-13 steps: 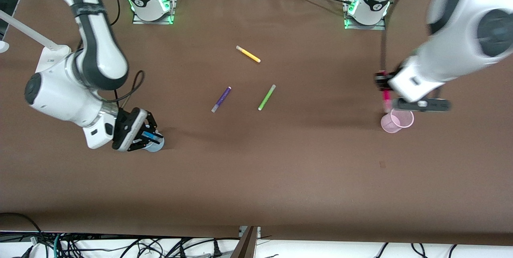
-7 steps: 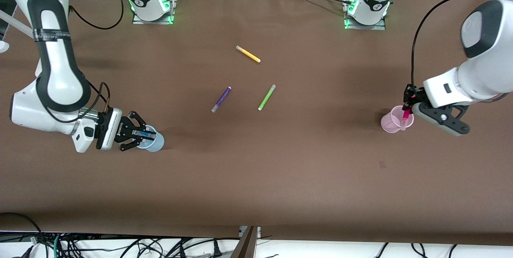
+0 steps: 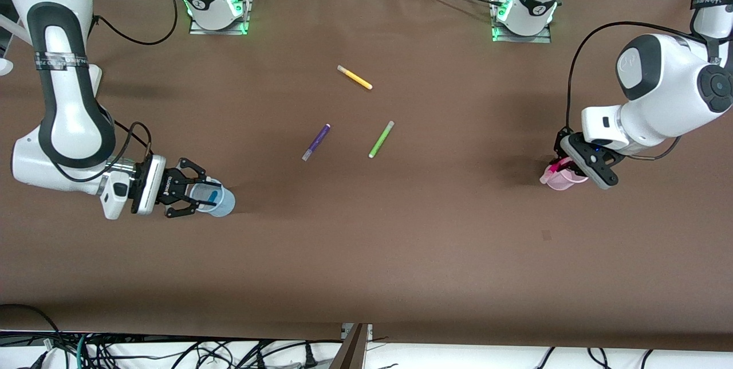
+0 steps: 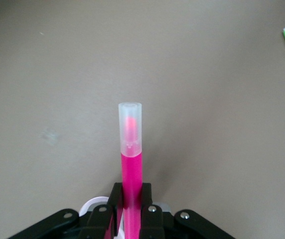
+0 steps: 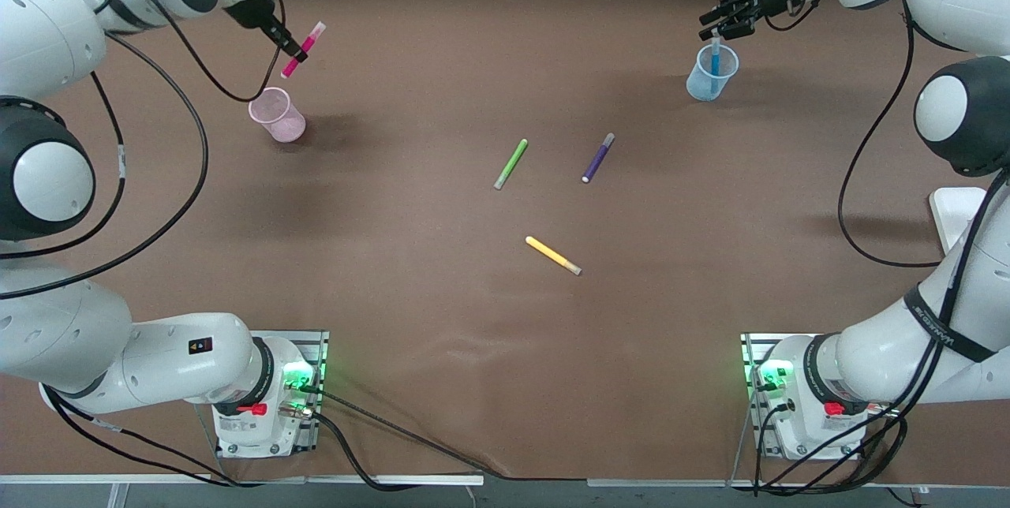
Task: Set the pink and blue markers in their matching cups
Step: 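Lower the markers into the cups and open both grippers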
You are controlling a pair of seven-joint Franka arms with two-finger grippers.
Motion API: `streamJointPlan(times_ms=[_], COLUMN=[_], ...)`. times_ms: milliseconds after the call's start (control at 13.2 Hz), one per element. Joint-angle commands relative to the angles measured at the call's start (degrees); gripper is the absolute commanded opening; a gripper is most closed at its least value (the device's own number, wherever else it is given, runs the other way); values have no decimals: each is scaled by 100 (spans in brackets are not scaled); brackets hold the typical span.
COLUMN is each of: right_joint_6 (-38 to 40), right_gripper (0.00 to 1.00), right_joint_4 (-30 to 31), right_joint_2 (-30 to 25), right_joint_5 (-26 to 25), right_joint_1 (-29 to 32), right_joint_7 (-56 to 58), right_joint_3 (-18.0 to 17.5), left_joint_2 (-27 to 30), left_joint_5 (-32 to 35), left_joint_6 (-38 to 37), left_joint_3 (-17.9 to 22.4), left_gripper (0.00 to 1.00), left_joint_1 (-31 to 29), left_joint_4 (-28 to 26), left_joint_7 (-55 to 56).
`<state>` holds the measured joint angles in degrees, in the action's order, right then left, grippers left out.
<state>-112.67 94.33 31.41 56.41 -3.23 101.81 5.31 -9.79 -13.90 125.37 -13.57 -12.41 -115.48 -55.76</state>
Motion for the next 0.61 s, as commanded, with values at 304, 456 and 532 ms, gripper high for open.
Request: streamJointPlan(times_ms=[304,456,532], right_joint_6=[762,1314,1648], right_gripper=[100,100,100], right_joint_4=[-1424,-1758,-2003], right_joint_2=[-135,-179,-179], right_joint_5=[-2349,-3089,-3405], right_joint_1=[-178,-257,-257], right_joint_7=[-5610,-7072,-7574], right_joint_3=[-109,-101,-101], left_joint_2=[49,-154,-268], left_joint_5=[-1499,-1677,-1738], left_joint_6=[295,304,313], left_joint_3=[-76,-76,-76], left_gripper=[0,0,0], left_joint_1=[-938,-1158,-1228], left_joint_4=[-800,-783,-757], left_joint_7=[-2418,-2912,-3123])
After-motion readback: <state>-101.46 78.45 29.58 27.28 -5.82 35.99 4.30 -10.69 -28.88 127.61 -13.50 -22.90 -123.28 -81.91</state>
